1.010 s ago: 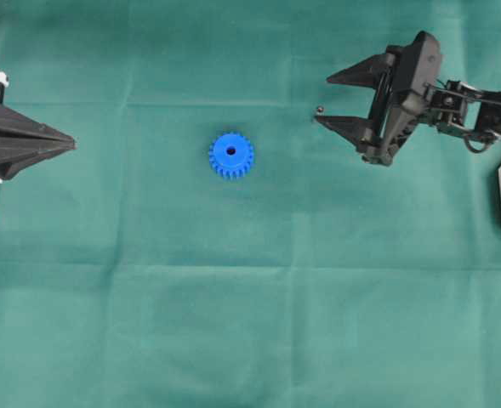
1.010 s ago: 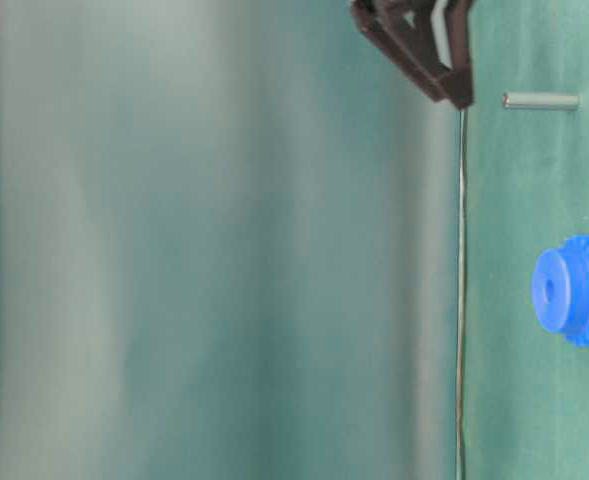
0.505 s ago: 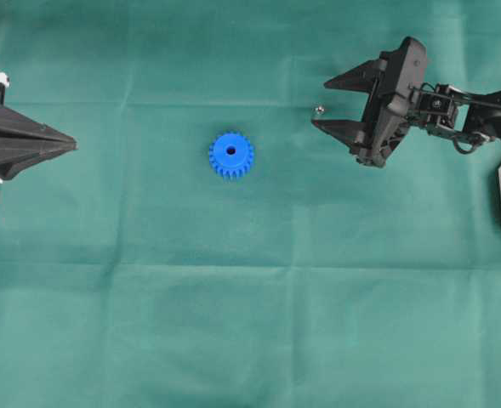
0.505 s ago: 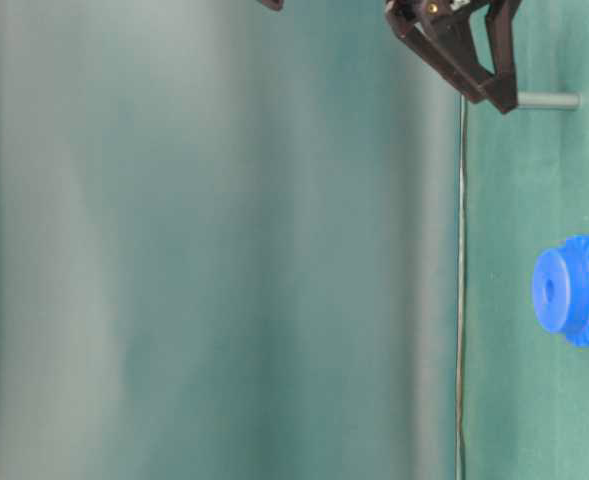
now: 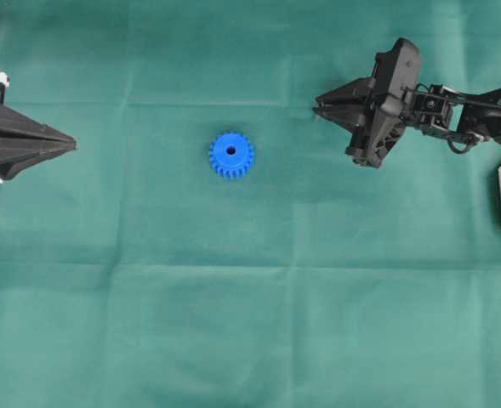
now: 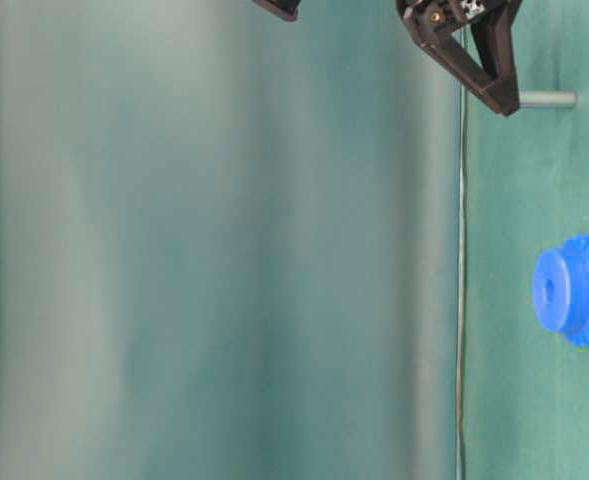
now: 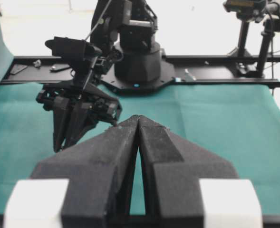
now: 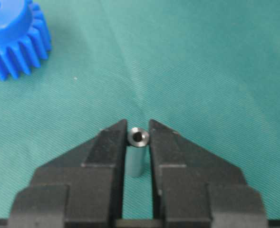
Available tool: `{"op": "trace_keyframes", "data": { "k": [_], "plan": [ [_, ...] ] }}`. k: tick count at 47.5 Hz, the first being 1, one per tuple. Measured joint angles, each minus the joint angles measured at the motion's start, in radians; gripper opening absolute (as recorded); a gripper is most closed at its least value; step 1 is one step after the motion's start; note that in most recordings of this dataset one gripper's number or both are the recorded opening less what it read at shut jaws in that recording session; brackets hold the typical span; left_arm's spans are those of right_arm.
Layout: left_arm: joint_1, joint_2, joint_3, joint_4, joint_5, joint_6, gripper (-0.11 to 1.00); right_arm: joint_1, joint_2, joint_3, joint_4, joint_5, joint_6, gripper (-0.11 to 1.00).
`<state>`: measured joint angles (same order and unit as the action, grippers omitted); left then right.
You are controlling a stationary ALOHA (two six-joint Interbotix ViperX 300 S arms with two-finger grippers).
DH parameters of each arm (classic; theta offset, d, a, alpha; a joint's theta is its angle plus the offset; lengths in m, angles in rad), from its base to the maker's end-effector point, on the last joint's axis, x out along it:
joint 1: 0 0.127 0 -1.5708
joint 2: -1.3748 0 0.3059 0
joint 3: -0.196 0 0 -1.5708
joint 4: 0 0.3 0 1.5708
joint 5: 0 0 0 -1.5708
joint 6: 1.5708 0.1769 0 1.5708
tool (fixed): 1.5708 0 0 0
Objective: Insert the shaft placed at a random location into the center hole of the small gear at another random location.
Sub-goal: 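Lower the right gripper over the shaft and close on it, then lift the shaft upright with the right gripper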
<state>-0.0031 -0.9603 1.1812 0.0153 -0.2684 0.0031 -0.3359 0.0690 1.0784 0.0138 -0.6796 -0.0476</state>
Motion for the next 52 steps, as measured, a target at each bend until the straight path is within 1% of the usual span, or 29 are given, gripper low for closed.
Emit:
{"op": "trace_keyframes", "data": {
  "k": [12, 17, 27, 31, 39, 52],
  "plan": [
    [0.0, 0.0, 0.0, 0.0, 0.0, -0.003, 0.0, -0.002, -0.003, 0.0, -0.003, 0.006, 0.0, 0.14],
    [0.0, 0.0, 0.0, 0.0, 0.0, -0.005, 0.0, -0.002, -0.052, -0.003, -0.003, 0.057, 0.0, 0.14],
    [0.0, 0.0, 0.0, 0.0, 0.003, -0.005, 0.0, -0.002, -0.193, -0.028, -0.003, 0.204, -0.002, 0.14],
    [0.0, 0.0, 0.0, 0.0, 0.003, -0.005, 0.0, -0.002, -0.224, -0.032, -0.003, 0.242, 0.0, 0.14],
    [0.0, 0.0, 0.0, 0.0, 0.006, -0.006, 0.0, 0.0, -0.249, -0.034, -0.003, 0.261, 0.0, 0.14],
    [0.0, 0.0, -0.002, 0.0, 0.006, -0.006, 0.0, 0.0, -0.25, -0.034, -0.003, 0.261, -0.002, 0.14]
  ]
}}
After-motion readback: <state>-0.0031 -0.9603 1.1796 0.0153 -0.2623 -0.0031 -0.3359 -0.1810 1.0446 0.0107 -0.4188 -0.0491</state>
